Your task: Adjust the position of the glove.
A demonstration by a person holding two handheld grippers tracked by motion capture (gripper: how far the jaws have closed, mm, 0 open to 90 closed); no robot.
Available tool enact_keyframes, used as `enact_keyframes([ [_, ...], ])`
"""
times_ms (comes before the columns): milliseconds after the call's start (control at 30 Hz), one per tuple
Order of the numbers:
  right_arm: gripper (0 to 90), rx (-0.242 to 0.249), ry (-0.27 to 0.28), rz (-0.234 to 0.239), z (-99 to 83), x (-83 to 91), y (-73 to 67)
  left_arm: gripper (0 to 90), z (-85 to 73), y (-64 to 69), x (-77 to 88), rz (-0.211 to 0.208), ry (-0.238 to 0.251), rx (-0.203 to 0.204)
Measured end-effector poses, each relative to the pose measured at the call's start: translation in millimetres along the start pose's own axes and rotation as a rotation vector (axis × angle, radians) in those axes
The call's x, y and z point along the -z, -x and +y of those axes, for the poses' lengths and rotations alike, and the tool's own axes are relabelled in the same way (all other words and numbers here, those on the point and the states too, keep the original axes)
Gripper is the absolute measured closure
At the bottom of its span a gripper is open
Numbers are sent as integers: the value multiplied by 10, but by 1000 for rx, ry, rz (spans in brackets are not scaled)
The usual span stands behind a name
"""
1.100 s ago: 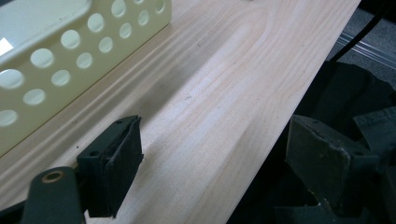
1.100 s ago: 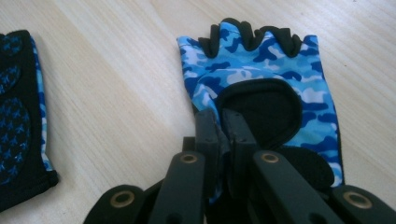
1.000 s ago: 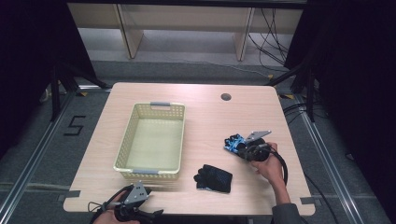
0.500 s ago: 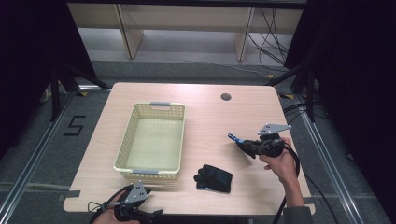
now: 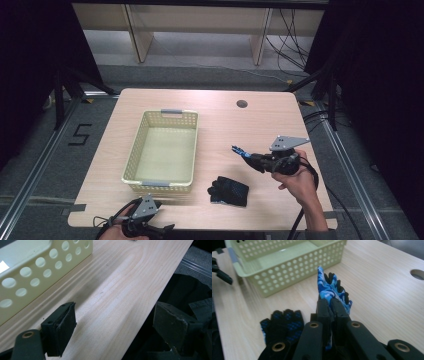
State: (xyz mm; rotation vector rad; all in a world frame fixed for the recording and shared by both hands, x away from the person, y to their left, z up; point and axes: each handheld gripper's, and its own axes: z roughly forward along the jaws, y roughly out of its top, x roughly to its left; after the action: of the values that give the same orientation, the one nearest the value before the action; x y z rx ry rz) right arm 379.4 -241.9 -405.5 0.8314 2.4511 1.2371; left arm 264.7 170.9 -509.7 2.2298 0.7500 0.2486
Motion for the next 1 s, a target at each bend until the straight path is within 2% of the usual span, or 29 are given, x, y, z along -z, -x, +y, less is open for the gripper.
enact_keyframes([
  [167, 874, 34, -6, 41, 42, -41, -135, 177, -3, 2, 2, -2, 1, -1],
  [233, 874, 42, -10, 64, 53, -61, -189, 177, -5, 7, -2, 2, 3, 26],
  [267, 874, 56, -21, 63, 55, -77, -237, 177, -5, 9, 0, 2, 2, 22],
  [333, 874, 45, -24, 68, 53, -80, -257, 177, -2, 3, 9, -6, -2, -3],
  [400, 874, 66, -27, 80, 52, -94, -280, 177, -1, -1, 2, 4, 3, 1],
  [467, 874, 76, -20, 80, 48, -102, -288, 177, -2, 6, 6, -4, 4, 4],
  [500, 874, 60, -30, 86, 36, -107, -322, 177, -2, 4, 9, -4, 0, 0],
  [533, 874, 82, -26, 89, 28, -125, -324, 177, 0, -1, 8, 4, 2, 1],
  [600, 874, 76, -44, 93, 15, -134, -348, 177, -4, 8, 4, 3, 2, 16],
  [700, 874, 75, -51, 103, -5, -153, -389, 177, -6, 6, 9, 4, -8, 10],
  [767, 874, 90, -60, 111, -16, -177, -405, 177, -5, 11, 2, 3, 6, 26],
  [800, 873, 90, -65, 106, -20, -179, -419, 177, -6, 8, 2, 4, 4, 23],
  [867, 873, 108, -63, 114, -24, -195, -445, 177, -1, -6, 14, 5, -6, -9],
  [933, 873, 109, -65, 104, -26, -192, -472, 177, -5, 6, 5, 10, 2, 19],
  [1000, 873, 114, -67, 107, -34, -194, -503, 177, -2, -4, 13, 4, -5, -4],
])
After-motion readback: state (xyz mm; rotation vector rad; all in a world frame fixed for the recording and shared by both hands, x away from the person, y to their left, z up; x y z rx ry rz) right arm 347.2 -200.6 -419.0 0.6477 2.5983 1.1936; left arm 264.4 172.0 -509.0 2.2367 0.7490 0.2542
